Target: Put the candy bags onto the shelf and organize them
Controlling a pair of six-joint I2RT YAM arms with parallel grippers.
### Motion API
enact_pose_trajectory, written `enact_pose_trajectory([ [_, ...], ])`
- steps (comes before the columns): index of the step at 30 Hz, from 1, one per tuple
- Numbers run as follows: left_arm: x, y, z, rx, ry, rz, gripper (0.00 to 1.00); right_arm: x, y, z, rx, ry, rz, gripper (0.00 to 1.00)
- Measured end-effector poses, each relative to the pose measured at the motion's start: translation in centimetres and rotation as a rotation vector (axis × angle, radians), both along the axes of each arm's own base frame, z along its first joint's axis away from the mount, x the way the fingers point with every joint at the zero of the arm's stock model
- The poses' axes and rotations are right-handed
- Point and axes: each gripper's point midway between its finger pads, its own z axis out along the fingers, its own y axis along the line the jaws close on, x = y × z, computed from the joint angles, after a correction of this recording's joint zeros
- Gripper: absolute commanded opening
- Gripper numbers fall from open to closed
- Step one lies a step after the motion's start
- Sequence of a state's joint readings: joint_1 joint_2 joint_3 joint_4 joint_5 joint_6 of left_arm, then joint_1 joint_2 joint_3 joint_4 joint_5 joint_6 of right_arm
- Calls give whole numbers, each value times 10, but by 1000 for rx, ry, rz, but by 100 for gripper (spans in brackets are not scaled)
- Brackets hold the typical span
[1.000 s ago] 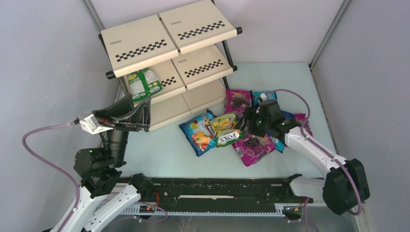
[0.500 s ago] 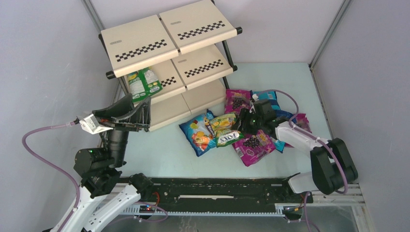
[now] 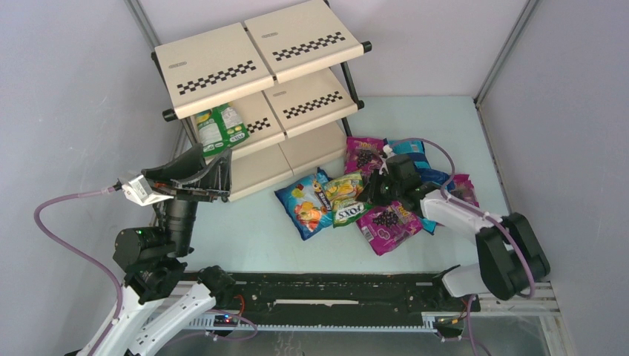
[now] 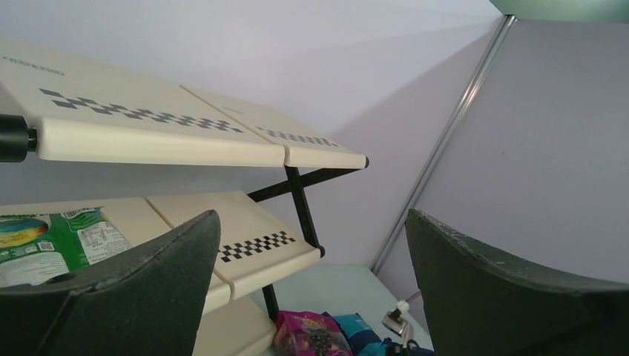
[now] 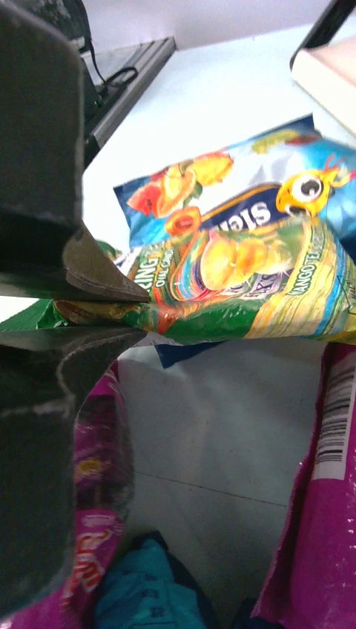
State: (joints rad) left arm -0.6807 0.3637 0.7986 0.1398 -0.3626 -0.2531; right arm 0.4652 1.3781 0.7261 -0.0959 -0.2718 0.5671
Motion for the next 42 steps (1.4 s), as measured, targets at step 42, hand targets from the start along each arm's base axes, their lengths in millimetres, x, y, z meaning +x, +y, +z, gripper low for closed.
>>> enact_pose_trajectory([
  [42, -19, 10, 10, -38, -48, -23, 100, 128, 210, 217, 527, -363, 332, 7],
])
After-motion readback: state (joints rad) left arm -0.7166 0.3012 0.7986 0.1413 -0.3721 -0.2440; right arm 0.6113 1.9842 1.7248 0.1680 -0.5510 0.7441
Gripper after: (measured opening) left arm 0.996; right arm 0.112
